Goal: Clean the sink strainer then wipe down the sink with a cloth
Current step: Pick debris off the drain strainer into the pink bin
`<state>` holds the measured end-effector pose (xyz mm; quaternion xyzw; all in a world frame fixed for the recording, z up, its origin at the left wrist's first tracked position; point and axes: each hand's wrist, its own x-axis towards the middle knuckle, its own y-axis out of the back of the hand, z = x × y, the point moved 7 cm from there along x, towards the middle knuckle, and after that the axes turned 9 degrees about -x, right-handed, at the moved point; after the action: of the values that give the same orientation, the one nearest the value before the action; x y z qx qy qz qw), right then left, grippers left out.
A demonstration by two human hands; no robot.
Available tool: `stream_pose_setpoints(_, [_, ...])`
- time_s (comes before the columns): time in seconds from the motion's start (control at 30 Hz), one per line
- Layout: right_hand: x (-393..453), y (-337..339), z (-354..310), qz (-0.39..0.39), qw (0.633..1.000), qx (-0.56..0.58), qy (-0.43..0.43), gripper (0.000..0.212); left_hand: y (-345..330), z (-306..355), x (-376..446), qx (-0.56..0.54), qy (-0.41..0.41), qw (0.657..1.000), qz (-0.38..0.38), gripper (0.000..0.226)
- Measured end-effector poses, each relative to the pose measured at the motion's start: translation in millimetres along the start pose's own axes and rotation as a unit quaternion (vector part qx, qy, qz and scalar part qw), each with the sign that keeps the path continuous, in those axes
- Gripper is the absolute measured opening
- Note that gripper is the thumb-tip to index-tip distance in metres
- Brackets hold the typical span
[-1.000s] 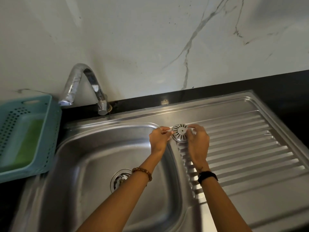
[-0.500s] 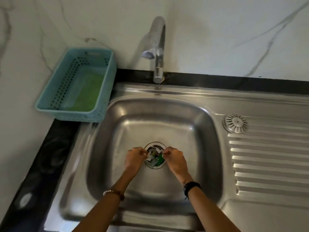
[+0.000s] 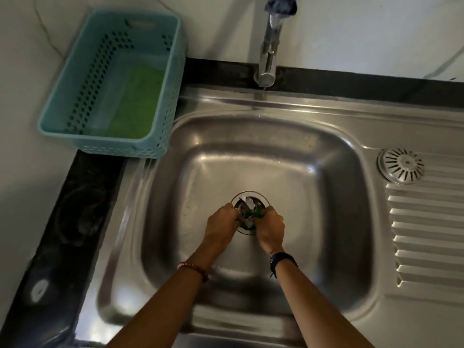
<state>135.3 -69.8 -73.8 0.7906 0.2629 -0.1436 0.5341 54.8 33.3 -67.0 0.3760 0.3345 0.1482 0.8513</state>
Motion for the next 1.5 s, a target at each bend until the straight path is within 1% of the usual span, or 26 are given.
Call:
stream_pose_setpoints(0.13, [-7,16,6,0.011,0.991,0.125,-0.044,0.017,21,3,-8,-0.060,0.016,0.997,0.045,0.022])
stream_pose_setpoints(0.27, [-26,34,9,0.024,0.957,0.278,-0.076,0.022,48,9,-23,-0.135,0.024,0.985,0.105,0.020])
stream_pose_setpoints(0.43, [-51,55,4,0.036,0.929,0.362,-0.072,0.015,67,11,-50,-0.220,0.023,0.965,0.141,0.020])
stream_pose_setpoints(0.53, [-77,63,-9,0.030,0.919,0.390,-0.050,0.012,83,6,-85,-0.251,0.029,0.950,0.185,0.020])
stream_pose_setpoints(0.6, [-91,69,-19,0.030,0.910,0.412,-0.028,0.017,94,3,-110,-0.279,0.032,0.935,0.217,0.018])
stream_pose_setpoints(0.67, [-117,71,-31,0.017,0.905,0.424,0.013,0.020,108,-7,-151,-0.298,0.033,0.917,0.262,0.016])
stream_pose_setpoints(0.77, [-162,67,-46,-0.030,0.893,0.444,0.073,0.019,123,-21,-223,-0.323,0.020,0.883,0.341,0.010])
stream_pose_setpoints(0.83, [-200,58,-53,-0.079,0.882,0.450,0.114,0.019,123,-33,-282,-0.335,0.018,0.855,0.396,0.007])
stream_pose_setpoints(0.9, [-241,48,-53,-0.124,0.881,0.426,0.165,0.018,113,-46,-343,-0.330,0.029,0.831,0.446,0.007])
stream_pose_setpoints(1.0, [-299,27,-40,-0.176,0.875,0.385,0.234,0.017,80,-71,-422,-0.350,0.064,0.794,0.494,0.015])
stream_pose_setpoints(1.1, [-363,-13,-22,-0.233,0.870,0.318,0.295,0.017,29,-103,-494,-0.367,0.140,0.750,0.532,0.021])
stream_pose_setpoints(1.2, [-427,-68,-1,-0.305,0.863,0.199,0.351,0.015,-28,-135,-564,-0.406,0.227,0.678,0.570,0.035])
stream_pose_setpoints(1.23, [-444,-88,7,-0.327,0.859,0.161,0.361,0.014,-47,-145,-584,-0.419,0.249,0.652,0.581,0.036])
stream_pose_setpoints(1.3, [-468,-127,23,-0.355,0.851,0.092,0.376,0.012,-84,-166,-613,-0.447,0.291,0.606,0.590,0.029])
stream_pose_setpoints(1.37, [-486,-171,39,-0.366,0.842,0.010,0.396,0.010,-121,-190,-633,-0.467,0.338,0.563,0.592,0.020])
stream_pose_setpoints(1.43, [-490,-213,57,-0.366,0.835,-0.062,0.407,0.002,-156,-217,-638,-0.482,0.374,0.538,0.582,0.020])
stream_pose_setpoints(1.5, [-484,-269,77,-0.358,0.825,-0.118,0.420,0.006,-201,-256,-629,-0.511,0.403,0.508,0.564,0.019])
